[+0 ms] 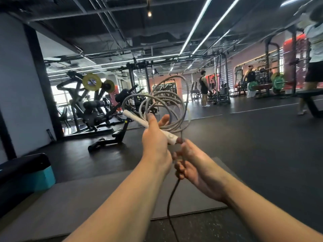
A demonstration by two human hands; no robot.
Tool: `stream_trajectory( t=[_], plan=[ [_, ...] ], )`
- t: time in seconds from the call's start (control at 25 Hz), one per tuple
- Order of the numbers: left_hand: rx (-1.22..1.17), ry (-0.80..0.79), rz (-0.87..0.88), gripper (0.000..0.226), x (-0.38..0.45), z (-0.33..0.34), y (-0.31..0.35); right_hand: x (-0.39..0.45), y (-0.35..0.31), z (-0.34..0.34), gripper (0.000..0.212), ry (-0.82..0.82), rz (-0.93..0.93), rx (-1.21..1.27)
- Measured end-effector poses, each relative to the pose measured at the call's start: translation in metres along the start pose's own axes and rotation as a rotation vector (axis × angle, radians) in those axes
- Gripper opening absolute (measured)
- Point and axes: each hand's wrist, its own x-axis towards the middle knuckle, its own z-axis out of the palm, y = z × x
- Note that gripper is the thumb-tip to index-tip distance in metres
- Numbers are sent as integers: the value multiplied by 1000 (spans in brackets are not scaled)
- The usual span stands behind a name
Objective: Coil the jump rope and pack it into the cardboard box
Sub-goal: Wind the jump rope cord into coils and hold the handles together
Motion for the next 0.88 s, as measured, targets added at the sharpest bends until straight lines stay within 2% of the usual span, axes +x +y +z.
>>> stream_trajectory(
  t=[0.04, 0.12, 0.24, 0.32, 0.48, 0.56, 0.6, 0.64, 0.68, 0.72, 0.76, 0.8, 0.84, 0.88],
  plan=[
    [-8, 5, -27, 55, -1, 3, -2, 4, 1, 13, 66, 25, -82, -28],
    [-17, -16, -86, 57, -6, 8, -5, 11, -4, 32, 56, 187, -211, -68],
    [-91, -88, -101, 46, -21, 12, -14, 23, -8, 43, 30, 455, -309, -48],
    [-84, -155, -131, 41, -26, 12, -23, 29, -13, 44, 20, 564, -339, 18],
    [-98, -154, -336, 44, -33, 0, -28, 25, -19, 38, 21, 596, -310, 11],
    [76, -67, -345, 43, -42, -11, -26, 19, -28, 30, 20, 574, -264, -168],
    [189, 35, -315, 53, -47, -21, -25, 16, -35, 27, 19, 543, -256, -292],
    [364, 196, -241, 66, -55, -28, -20, 14, -43, 22, 18, 508, -248, -419],
    [550, 360, -50, 80, -67, -33, -12, 11, -52, 18, 20, 476, -231, -545],
    [745, 373, 279, 89, -77, -37, -2, 9, -60, 14, 23, 442, -211, -671],
    [922, 245, 676, 92, -82, -41, 5, 7, -67, 11, 25, 395, -189, -784],
    [1114, 19, 1014, 91, -83, -41, 14, 6, -72, 9, 26, 340, -162, -876],
    [1355, -218, 1244, 89, -76, -37, 24, 6, -75, 8, 28, 284, -129, -942],
    [1597, -419, 1314, 90, -67, -30, 33, 7, -78, 9, 31, 236, -90, -1003]
  ],
)
